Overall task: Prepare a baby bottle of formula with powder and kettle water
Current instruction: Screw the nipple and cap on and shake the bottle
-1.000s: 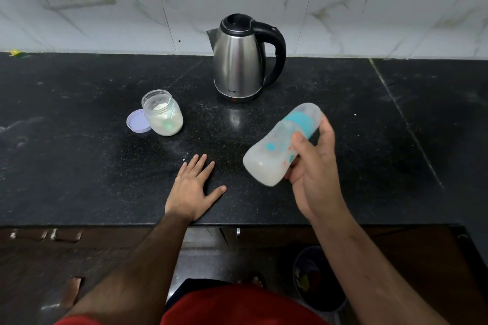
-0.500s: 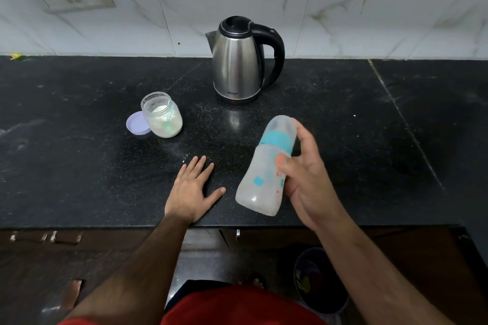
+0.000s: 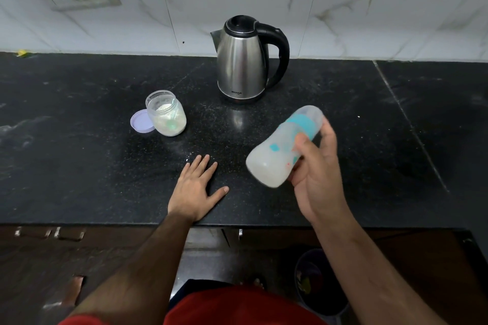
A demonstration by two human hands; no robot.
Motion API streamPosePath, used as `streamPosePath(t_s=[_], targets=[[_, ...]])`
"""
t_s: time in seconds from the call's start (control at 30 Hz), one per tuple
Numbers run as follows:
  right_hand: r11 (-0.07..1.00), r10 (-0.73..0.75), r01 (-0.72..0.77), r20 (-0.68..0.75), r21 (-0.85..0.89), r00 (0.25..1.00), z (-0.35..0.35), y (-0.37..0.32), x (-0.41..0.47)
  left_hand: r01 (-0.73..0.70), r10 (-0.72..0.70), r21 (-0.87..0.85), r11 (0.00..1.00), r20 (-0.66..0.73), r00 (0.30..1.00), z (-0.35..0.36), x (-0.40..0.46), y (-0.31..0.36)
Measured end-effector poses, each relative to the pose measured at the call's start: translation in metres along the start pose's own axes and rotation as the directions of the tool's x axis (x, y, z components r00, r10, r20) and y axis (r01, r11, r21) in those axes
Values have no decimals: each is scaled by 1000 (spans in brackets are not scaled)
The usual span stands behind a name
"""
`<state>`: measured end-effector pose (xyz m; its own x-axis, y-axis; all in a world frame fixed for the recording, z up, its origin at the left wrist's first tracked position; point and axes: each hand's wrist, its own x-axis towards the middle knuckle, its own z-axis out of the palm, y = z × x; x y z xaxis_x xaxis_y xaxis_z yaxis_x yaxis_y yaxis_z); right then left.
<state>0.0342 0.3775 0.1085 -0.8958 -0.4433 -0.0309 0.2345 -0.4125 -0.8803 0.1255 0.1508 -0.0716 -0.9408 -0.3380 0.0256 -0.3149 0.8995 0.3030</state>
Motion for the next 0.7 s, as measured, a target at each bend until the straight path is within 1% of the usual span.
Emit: streamPosePath(t_s=[0.07, 0.17, 0.23, 0.37, 0.43, 0.5, 0.57, 0.6, 0.7], targets=[[1000, 1, 0, 9, -16, 1000, 1, 1, 0, 1, -1, -3, 1000, 1, 1000, -1, 0, 0], [992, 96, -81, 148, -100, 984, 4, 7, -8, 1, 0, -17, 1000, 28, 1000, -2, 0, -1], [990, 107, -88, 179, -112, 978, 6, 5, -10, -1, 2, -17, 1000, 30, 1000, -2, 0, -1], [1000, 15, -15, 22, 25, 1000, 5, -1, 0, 1, -1, -14, 1000, 6, 1000, -2, 0, 0], [1000, 14, -13, 34, -12, 999, 6, 1, -2, 0, 0, -9, 1000, 12, 1000, -2, -1, 0], [995, 54, -45, 112, -89, 992, 9, 5, -10, -7, 7, 0, 1000, 26, 1000, -2, -1, -1], [992, 71, -54, 147, -118, 987, 11, 4, -13, -10, 11, -11, 1000, 26, 1000, -3, 0, -1], [994, 50, -37, 130, -102, 990, 10, 2, -12, -10, 10, -16, 1000, 17, 1000, -3, 0, 0], [1000, -18, 18, 11, -12, 1000, 8, -4, -2, -5, 5, -16, 1000, 2, 1000, -3, -1, 1]])
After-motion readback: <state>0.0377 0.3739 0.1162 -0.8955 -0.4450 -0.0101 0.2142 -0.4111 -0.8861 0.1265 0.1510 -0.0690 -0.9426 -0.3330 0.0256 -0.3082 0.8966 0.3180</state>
